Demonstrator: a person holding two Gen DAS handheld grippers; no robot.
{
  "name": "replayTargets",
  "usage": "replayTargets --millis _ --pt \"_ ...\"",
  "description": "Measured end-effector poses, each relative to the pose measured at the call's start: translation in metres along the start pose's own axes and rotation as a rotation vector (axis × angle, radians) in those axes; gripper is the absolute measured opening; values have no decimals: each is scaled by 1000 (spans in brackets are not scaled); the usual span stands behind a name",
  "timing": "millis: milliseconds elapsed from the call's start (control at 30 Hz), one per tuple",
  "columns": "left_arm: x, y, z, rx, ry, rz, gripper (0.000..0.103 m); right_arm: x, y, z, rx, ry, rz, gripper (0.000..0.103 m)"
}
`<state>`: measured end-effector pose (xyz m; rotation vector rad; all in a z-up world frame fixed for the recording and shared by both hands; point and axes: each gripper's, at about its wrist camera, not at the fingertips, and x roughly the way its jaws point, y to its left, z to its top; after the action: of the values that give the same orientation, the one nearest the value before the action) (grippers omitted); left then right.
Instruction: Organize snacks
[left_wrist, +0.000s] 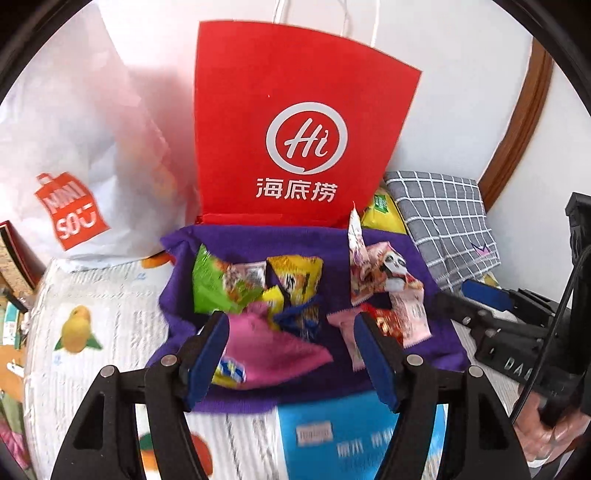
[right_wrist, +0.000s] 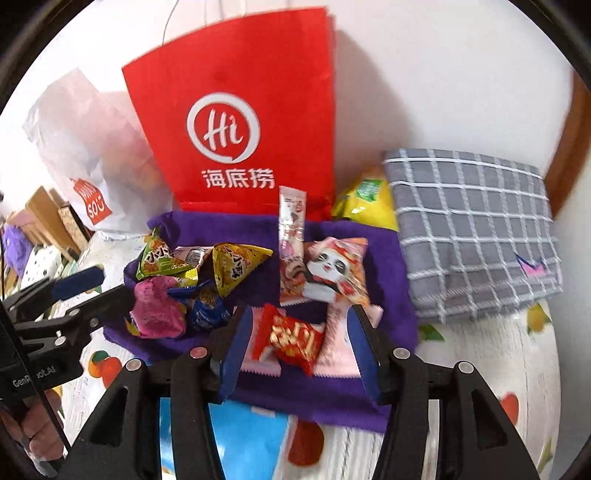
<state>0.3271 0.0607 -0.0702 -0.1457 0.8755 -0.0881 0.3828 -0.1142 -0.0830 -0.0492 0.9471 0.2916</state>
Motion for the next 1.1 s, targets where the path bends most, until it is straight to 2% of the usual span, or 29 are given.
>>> replayTargets --millis 67,233,433,500,567,633,700,833,1100 --pt "-14 -2 -7 4 -12 8 73 -13 -3 -8 25 -1 -1 53" --pt "-51 -8 -30 7 -37 7 75 -62 0 -33 60 -39 -59 53" --pt "-96 -10 -63 -15 -59 -2 77 -127 15 -71 64 -95 -121 59" --pt "-112 -12 -75 -9 -75 16 78 -141 20 -82 67 -105 -131 66" --pt "-130 -16 -88 6 -92 40 79 -159 27 -96 71 -127 -133 84" --pt "-145 -18 -100 12 -108 49 80 -175 33 -109 58 -158 -147 87" --pt "-159 -21 -113 19 -120 63 81 -189 40 -125 51 -166 -154 87" --pt "-186 -25 -137 17 -147 82 83 -209 44 -148 94 -159 -106 87" --pt "-221 -39 -174 48 -194 106 83 -233 55 -189 82 -184 -124 87"
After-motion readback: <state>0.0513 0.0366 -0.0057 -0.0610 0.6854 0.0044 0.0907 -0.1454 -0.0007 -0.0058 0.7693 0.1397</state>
